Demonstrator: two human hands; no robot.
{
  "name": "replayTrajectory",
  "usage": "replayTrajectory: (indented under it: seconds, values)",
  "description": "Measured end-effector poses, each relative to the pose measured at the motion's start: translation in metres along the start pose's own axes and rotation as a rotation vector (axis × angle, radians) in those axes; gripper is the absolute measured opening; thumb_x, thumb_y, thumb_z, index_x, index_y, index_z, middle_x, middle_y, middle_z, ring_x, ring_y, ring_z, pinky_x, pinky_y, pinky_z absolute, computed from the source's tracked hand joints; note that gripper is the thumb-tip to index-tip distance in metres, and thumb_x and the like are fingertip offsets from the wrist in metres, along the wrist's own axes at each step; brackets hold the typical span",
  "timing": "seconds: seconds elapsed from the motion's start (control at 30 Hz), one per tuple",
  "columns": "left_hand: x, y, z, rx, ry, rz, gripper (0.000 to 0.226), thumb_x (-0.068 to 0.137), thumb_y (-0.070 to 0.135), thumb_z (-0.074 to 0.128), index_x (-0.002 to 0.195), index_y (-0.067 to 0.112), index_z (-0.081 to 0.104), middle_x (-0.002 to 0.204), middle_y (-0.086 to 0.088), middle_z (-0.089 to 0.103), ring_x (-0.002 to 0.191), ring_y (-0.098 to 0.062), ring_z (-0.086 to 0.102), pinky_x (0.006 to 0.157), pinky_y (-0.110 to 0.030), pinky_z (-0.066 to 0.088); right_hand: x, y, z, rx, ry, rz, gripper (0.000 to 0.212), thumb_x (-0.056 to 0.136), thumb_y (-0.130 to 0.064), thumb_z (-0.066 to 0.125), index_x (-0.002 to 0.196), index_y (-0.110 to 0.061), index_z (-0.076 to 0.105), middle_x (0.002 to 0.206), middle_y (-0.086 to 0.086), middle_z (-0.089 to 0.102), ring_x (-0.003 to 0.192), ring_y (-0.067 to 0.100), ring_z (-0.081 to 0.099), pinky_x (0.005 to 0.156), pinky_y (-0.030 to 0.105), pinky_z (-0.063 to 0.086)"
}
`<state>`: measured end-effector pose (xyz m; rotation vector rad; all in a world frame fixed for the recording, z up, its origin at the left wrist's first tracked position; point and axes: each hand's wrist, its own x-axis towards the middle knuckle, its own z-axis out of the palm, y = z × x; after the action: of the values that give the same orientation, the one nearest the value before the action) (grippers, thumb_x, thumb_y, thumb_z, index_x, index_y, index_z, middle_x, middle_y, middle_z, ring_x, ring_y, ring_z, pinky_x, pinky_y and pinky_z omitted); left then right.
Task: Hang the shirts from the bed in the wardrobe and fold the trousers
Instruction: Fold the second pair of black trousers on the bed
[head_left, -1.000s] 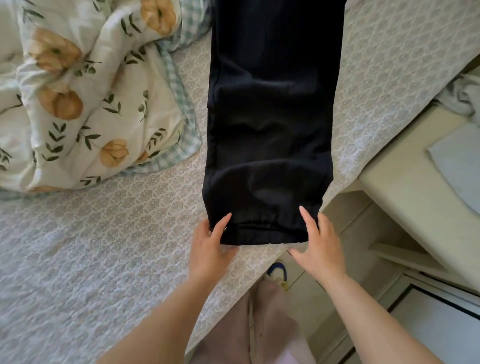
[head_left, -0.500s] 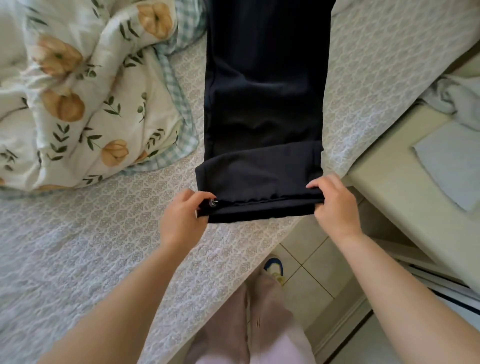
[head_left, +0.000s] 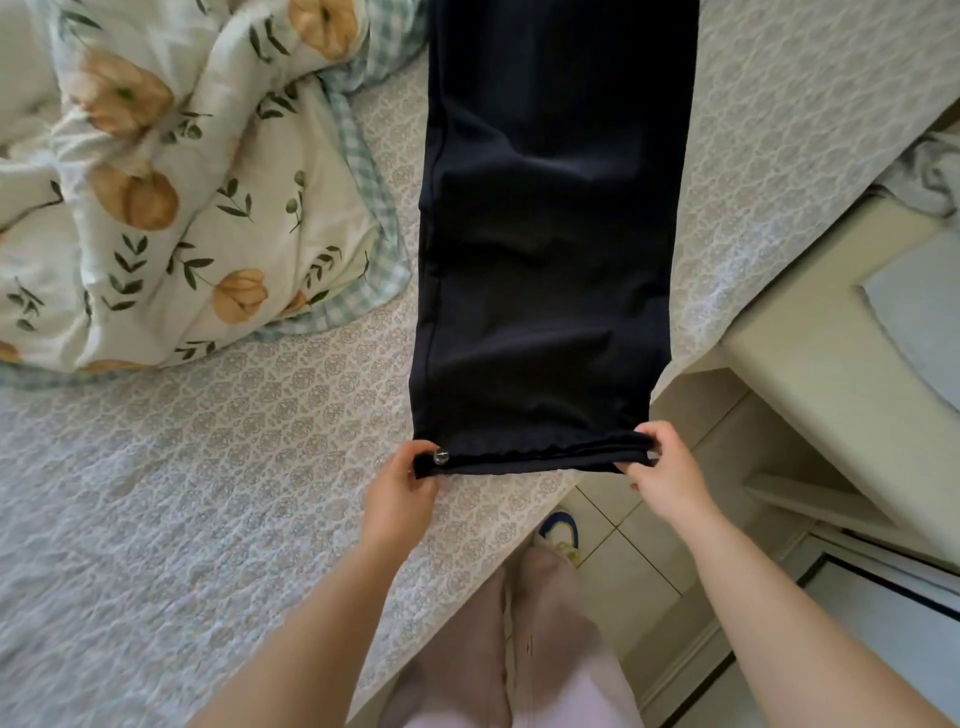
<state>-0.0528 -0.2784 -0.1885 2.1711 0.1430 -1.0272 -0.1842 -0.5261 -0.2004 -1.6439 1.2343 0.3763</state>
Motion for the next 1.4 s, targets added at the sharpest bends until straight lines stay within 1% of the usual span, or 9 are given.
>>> replayTrajectory:
  seconds: [0.2,0.47,0.63,0.73,0.87,1.1,1.2,1.3,1.4]
  values:
    - [0.001,0.005,-0.001,-0.065,-0.028,-0.020,0.008,0.092,0.024,0.061,0.084,0.025,0.058,0.077,-0.005,0.059,0.054,-0.012,0.049,0.044,-0.021,0.039,-0.007,-0.012,-0.008,0.145,-0.059,-0.067,0.025,0.080,-0.004,0.069,0.094,-0.018,0.053,0.096,-0.005,0.059,0.075,0.013,0.059,0.072,0.031,0.054]
    - [-0.007,0.003,0.003,-0.565,0.010,-0.175,0.031,0.101,0.031,0.041,0.099,0.007,0.060,0.106,-0.008,0.066,0.100,-0.020,0.064,0.089,-0.034,0.052,-0.010,-0.004,-0.018,0.210,-0.230,-0.045,0.030,0.079,0.006,0.065,0.088,-0.019,0.050,0.092,0.002,0.057,0.081,0.015,0.055,0.078,0.028,0.044]
    - [-0.003,0.001,0.004,-0.396,0.096,-0.268,0.037,0.089,0.043,0.060,0.068,0.014,0.051,0.078,0.005,0.062,0.086,-0.021,0.065,0.073,-0.026,0.050,-0.009,-0.004,-0.014,0.105,-0.063,0.022,0.018,0.083,-0.033,0.067,0.082,-0.019,0.055,0.084,-0.005,0.058,0.082,0.015,0.055,0.076,0.027,0.044]
    - [0.005,0.007,0.006,-0.194,0.194,-0.290,0.028,0.084,0.035,0.068,0.096,0.017,0.049,0.098,0.001,0.061,0.086,-0.018,0.063,0.072,-0.033,0.051,-0.004,-0.011,-0.006,0.204,0.199,0.060,0.024,0.085,-0.033,0.065,0.095,-0.016,0.051,0.086,-0.003,0.062,0.082,0.017,0.058,0.070,0.028,0.047]
    - [0.016,0.017,0.015,-0.129,0.247,-0.111,0.068,0.078,0.030,0.075,0.135,0.019,0.038,0.118,0.007,0.045,0.104,-0.013,0.052,0.089,-0.034,0.048,0.005,-0.023,0.012,0.282,0.075,0.187,0.053,0.083,-0.033,0.068,0.126,-0.013,0.043,0.109,0.000,0.058,0.100,0.020,0.058,0.091,0.039,0.049]
    - [0.018,0.034,0.010,-0.508,-0.106,-0.427,0.035,0.084,0.036,0.070,0.112,0.017,0.060,0.085,0.003,0.062,0.058,-0.009,0.047,0.053,-0.020,0.039,-0.005,-0.031,0.014,0.515,0.179,0.323,0.026,0.092,-0.039,0.056,0.098,-0.014,0.059,0.108,0.007,0.063,0.103,0.028,0.059,0.097,0.045,0.047]
    - [0.001,0.028,-0.015,-0.668,-0.204,-0.565,0.039,0.075,0.031,0.077,0.107,0.012,0.064,0.081,0.001,0.064,0.060,-0.009,0.048,0.053,-0.020,0.040,-0.025,-0.024,0.007,0.312,0.099,0.315,0.040,0.092,-0.035,0.056,0.121,-0.006,0.055,0.123,0.011,0.059,0.111,0.029,0.056,0.098,0.046,0.046]
    - [-0.020,0.022,-0.036,-0.894,-0.321,-0.590,0.046,0.072,0.024,0.074,0.115,0.012,0.062,0.106,-0.005,0.072,0.099,-0.019,0.065,0.082,-0.036,0.051,-0.045,-0.027,0.006,0.300,-0.051,0.428,0.037,0.094,-0.024,0.055,0.127,-0.006,0.051,0.119,0.010,0.059,0.105,0.029,0.057,0.080,0.036,0.051]
    - [-0.043,0.046,-0.044,-0.987,-0.235,-0.640,0.035,0.082,0.014,0.066,0.115,0.007,0.058,0.104,-0.011,0.070,0.095,-0.024,0.066,0.071,-0.035,0.053,-0.061,-0.058,-0.011,0.241,-0.127,0.523,0.012,0.096,-0.016,0.050,0.098,-0.005,0.055,0.096,0.012,0.057,0.083,0.025,0.055,0.058,0.028,0.045]
